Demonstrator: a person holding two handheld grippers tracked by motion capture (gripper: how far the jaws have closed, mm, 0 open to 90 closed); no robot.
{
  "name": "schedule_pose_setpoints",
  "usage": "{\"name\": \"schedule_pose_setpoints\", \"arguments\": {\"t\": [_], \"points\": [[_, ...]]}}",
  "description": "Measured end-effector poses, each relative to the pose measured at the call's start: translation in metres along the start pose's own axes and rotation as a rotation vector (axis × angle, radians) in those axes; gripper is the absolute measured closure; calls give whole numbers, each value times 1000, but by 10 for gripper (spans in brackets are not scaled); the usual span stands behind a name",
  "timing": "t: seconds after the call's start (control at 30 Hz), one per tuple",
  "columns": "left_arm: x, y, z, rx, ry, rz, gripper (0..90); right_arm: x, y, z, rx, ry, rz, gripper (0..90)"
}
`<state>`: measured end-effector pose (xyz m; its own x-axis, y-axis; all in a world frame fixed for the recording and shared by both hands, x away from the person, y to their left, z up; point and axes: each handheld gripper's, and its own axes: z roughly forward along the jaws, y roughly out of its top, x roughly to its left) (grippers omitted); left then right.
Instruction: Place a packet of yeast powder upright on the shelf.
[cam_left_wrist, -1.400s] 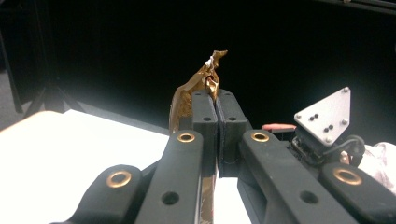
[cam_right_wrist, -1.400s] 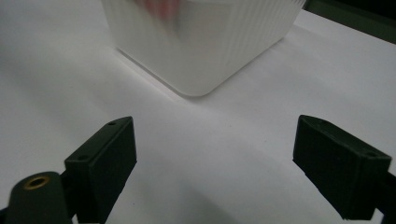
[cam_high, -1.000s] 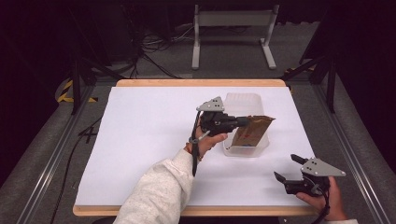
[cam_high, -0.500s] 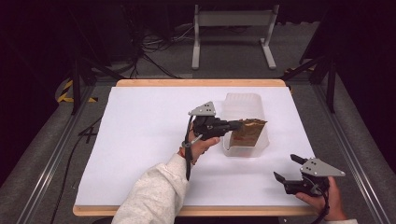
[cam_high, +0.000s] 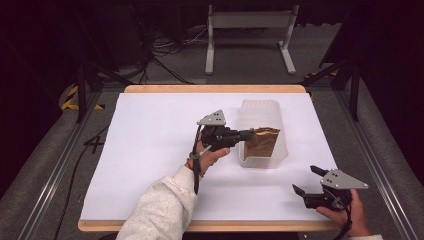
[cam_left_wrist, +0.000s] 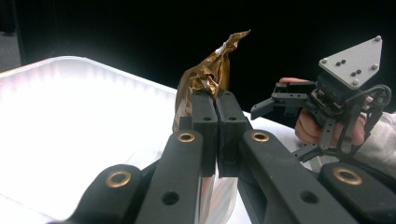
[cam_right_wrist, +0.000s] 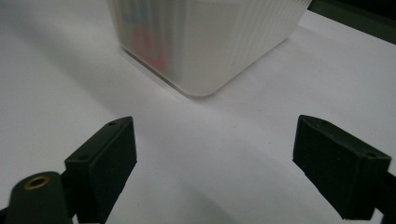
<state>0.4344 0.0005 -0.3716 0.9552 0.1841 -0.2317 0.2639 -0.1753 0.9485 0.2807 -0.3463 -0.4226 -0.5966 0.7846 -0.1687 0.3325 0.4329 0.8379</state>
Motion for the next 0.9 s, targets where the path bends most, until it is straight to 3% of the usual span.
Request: {"name": "schedule_pose_setpoints", "arguments": {"t": [0.47,0.9], "points": [[-1,0,1,19,12,3,872,0,0,0,0,-2,-8,141],[-6,2,2,71,72,51,841,0,1,-1,0,-4,-10,141]]}}
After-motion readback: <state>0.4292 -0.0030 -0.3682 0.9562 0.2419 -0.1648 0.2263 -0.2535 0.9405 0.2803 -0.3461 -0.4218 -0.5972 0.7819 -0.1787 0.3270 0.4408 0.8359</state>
